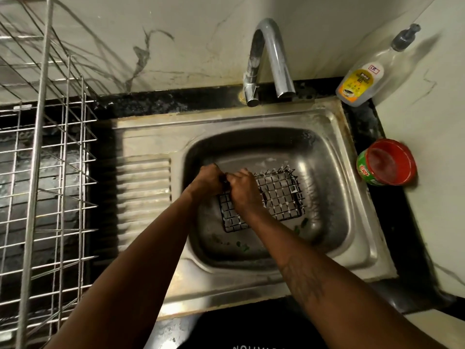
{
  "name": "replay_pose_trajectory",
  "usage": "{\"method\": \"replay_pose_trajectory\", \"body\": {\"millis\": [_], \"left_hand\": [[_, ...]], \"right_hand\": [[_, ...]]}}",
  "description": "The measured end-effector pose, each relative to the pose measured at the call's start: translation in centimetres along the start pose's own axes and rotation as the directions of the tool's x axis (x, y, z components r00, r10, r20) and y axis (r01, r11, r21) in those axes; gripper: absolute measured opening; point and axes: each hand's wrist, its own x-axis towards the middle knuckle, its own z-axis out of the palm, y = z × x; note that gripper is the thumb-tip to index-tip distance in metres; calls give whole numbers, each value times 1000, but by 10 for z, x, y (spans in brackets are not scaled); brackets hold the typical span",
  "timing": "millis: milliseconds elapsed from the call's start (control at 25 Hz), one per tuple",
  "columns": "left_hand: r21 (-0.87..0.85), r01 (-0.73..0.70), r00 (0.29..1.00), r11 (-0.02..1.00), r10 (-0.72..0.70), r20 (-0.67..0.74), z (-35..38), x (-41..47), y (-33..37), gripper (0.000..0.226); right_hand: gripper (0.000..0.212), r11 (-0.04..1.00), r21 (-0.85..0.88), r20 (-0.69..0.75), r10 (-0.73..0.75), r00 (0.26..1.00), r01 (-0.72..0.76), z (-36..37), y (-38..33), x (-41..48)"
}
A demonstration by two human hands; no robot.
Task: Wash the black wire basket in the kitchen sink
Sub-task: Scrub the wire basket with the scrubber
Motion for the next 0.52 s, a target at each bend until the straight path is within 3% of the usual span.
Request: {"method": "replay_pose_trajectory", "body": {"millis": [160,280,400,520], "left_hand": [[-37,4,1000,999,-3,25,3,-1,-12,27],[-167,93,996,982,-94,0,8,1,-13,34],[-184,96,995,978,-100,-15,10,1,-10,31],[-183,89,994,979,-100,-50,12,1,-6,29]], "right_hand": [[24,998,52,-4,19,1000,-18,-1,25,-12],[22,974,21,-105,227,968,-226,-33,77,-24],[25,900,-63,-173,415,893,-431,-65,128,-29],[23,884,-44,-153,455,877,-466,-69,113,-26]]}}
